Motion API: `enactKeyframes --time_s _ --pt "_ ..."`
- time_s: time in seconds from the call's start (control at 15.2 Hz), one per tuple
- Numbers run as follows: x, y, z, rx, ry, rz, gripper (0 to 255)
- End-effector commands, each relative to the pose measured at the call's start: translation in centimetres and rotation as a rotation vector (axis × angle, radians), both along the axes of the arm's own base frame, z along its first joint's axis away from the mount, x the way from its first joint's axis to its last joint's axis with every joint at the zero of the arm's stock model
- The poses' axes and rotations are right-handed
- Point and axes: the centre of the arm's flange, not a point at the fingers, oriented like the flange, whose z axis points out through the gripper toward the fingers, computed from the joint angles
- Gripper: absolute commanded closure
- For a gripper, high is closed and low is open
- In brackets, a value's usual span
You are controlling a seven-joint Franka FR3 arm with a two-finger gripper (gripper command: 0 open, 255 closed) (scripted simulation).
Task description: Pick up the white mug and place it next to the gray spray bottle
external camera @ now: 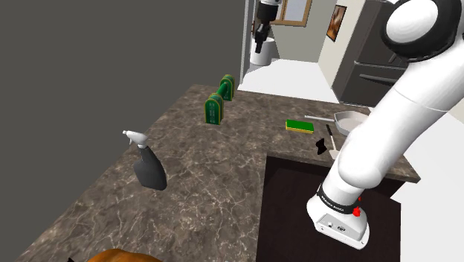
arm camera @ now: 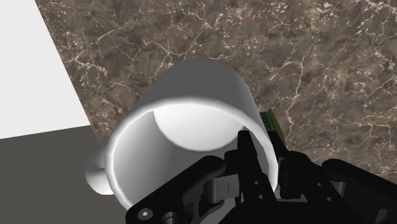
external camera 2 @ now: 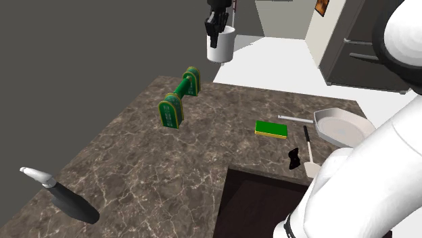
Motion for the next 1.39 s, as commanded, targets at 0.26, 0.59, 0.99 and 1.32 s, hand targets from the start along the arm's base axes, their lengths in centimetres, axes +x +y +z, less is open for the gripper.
enactKeyframes --time_s 0.26,0.59,0.99,1.32 --pt "-0.9 8.2 0.1 -0.001 0.0 -0.001 255" --pt "-1.8 14.7 0.1 -0.001 0.0 -0.001 255" --pt "-2.9 22.6 0.1 -0.001 0.0 -0.001 255" --pt "-3.7 29.1 0.1 -0.001 0.0 -0.001 255"
